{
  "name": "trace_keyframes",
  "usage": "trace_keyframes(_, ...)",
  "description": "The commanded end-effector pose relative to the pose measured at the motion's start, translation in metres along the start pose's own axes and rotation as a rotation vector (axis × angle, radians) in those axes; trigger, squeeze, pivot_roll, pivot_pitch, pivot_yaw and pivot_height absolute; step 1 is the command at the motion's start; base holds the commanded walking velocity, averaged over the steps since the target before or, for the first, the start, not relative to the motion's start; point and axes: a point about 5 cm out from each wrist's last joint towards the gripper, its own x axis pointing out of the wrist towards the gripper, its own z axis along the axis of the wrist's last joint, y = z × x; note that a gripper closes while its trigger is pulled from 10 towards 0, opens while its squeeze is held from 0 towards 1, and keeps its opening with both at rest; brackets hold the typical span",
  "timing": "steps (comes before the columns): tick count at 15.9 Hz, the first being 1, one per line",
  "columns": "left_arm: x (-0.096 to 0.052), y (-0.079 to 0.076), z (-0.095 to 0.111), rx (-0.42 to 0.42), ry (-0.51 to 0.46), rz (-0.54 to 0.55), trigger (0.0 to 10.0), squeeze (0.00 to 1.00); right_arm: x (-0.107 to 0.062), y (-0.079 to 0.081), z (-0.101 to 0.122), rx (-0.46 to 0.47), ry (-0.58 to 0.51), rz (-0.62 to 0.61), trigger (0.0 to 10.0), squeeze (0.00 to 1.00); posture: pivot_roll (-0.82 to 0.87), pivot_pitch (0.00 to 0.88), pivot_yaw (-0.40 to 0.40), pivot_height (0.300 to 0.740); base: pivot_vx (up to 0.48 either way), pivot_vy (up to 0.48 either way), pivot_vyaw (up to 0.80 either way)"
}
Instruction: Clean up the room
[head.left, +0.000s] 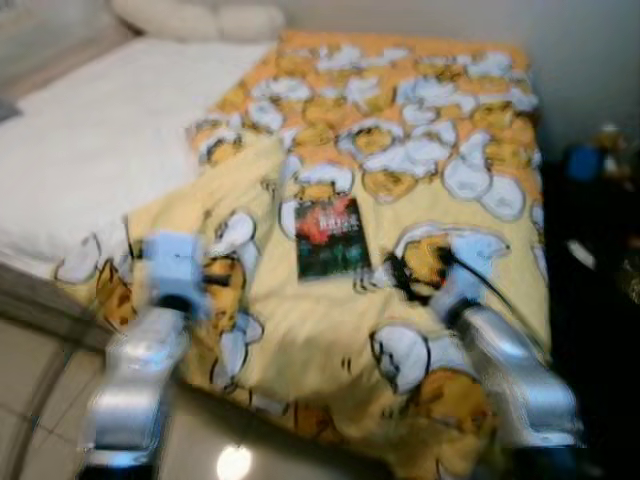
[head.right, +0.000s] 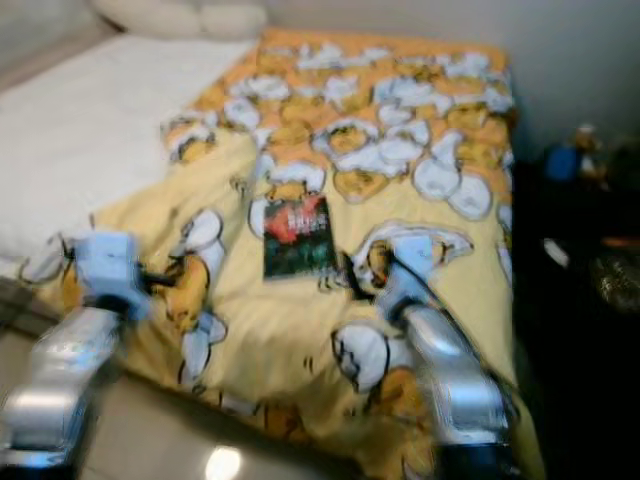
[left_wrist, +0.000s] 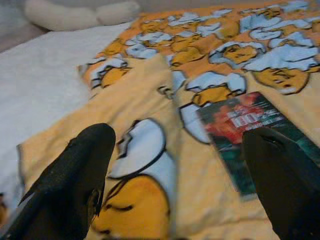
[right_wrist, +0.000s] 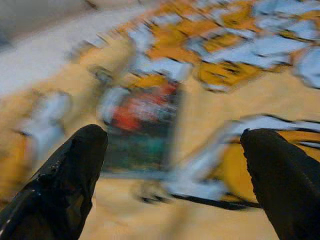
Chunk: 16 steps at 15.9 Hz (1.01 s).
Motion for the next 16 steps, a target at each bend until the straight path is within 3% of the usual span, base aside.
trace_keyframes(1,-0.003,0.015,0.001,0.03,0.001,0.05,10.0,1.0,0.006,0.018,0.007,-0.012,-0.021,0.059,10.0,0.0,-0.01,0.0,0.059,0.74,0.398,0.0,0.8)
trace_keyframes(4,-0.002,0.015,0.001,0.017,0.001,0.05,10.0,1.0,0.006,0.014,0.003,0.014,-0.005,0.025,10.0,0.0,-0.01,0.0,0.059,0.74,0.217,0.0,0.0)
trace_keyframes(8,-0.004,0.01,-0.001,0.028,0.013,0.022,10.0,0.74,0.004,0.011,0.005,0.044,-0.012,0.039,10.0,0.0,-0.01,0.0,0.059,0.74,0.0,0.0,0.0)
trace_keyframes(9,-0.005,0.008,-0.001,0.027,0.018,0.008,10.0,0.56,0.002,0.011,0.004,0.051,-0.006,0.048,10.0,0.0,0.0,0.0,0.057,0.74,0.0,0.0,0.0)
trace_keyframes(10,-0.005,0.007,-0.001,0.029,0.022,-0.001,10.0,0.0,0.002,0.011,0.002,0.054,0.007,0.048,10.0,0.0,0.0,0.0,0.056,0.74,0.0,0.0,0.0)
trace_keyframes(11,-0.007,0.004,-0.003,0.025,0.036,-0.029,10.0,0.0,0.001,0.009,-0.001,0.058,0.029,0.045,10.0,0.0,0.0,0.0,0.056,0.74,0.0,0.0,0.0)
trace_keyframes(12,-0.007,0.001,-0.006,0.025,0.067,-0.066,10.0,0.0,0.002,0.008,-0.006,0.075,0.055,0.043,10.0,0.13,-0.01,0.0,0.066,0.74,0.0,0.0,0.0)
trace_keyframes(13,-0.007,-0.003,-0.01,0.009,0.088,-0.109,10.0,0.0,0.004,0.005,-0.009,0.083,0.082,0.026,10.0,1.0,-0.01,0.0,0.068,0.74,0.0,0.0,0.0)
trace_keyframes(15,-0.001,-0.014,-0.015,0.039,0.134,-0.255,10.0,0.0,0.022,-0.001,-0.023,0.185,0.148,0.039,10.0,1.0,-0.02,0.0,0.075,0.74,0.0,0.0,0.0)
trace_keyframes(16,-0.001,-0.015,-0.015,0.045,0.137,-0.263,10.0,0.0,0.023,-0.001,-0.024,0.187,0.152,0.046,10.0,1.0,-0.02,0.0,0.079,0.74,0.0,0.0,0.0)
